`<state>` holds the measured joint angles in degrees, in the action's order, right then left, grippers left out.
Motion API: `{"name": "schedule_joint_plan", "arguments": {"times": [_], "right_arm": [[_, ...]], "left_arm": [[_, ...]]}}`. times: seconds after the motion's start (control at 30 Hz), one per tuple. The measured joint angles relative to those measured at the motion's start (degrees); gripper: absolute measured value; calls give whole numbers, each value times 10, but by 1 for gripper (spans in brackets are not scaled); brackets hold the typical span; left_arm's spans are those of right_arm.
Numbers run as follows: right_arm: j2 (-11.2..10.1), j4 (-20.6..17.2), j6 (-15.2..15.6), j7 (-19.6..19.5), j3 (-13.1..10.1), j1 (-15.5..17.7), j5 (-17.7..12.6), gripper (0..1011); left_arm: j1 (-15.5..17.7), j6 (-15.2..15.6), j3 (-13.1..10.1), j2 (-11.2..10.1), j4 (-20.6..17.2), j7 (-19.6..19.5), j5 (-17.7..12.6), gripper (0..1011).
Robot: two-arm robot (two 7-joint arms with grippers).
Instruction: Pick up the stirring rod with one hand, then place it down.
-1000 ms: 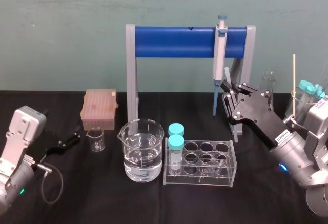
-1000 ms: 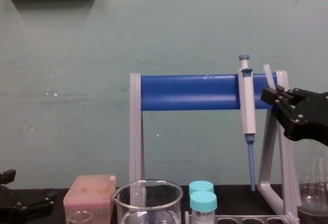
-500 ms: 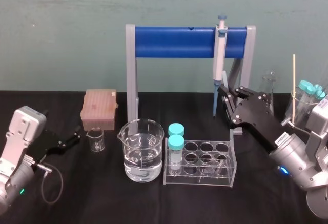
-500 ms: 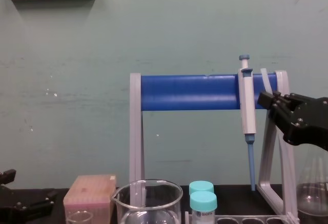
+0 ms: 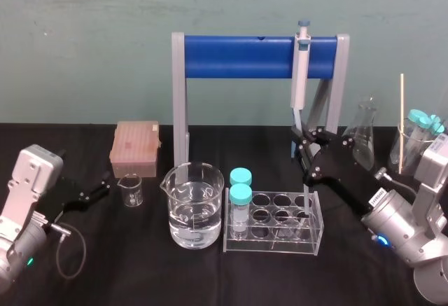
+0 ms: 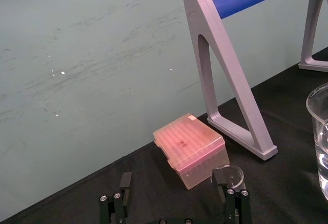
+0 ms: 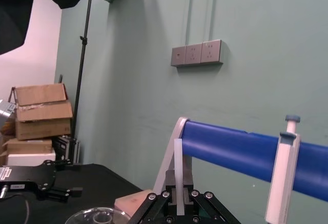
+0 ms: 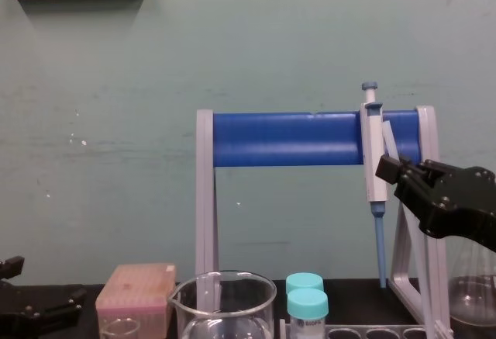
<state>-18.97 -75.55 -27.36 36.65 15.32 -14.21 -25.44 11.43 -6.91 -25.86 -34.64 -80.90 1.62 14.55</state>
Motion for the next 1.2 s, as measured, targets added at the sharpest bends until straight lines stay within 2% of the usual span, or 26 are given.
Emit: {"name": "schedule_joint_plan", "arguments": {"times": [0.4, 0.77, 1.2], "right_arm": [[0, 22, 10, 13, 9, -6, -16, 69], [3, 59, 26, 23, 16, -14, -34, 69], [3, 83, 31, 21, 23, -23, -25, 69]], "left_arm": [[0, 0, 0, 0, 0, 0, 0, 1000], [0, 0, 0, 0, 0, 0, 0, 1000], [0, 0, 0, 0, 0, 0, 0, 1000]]}}
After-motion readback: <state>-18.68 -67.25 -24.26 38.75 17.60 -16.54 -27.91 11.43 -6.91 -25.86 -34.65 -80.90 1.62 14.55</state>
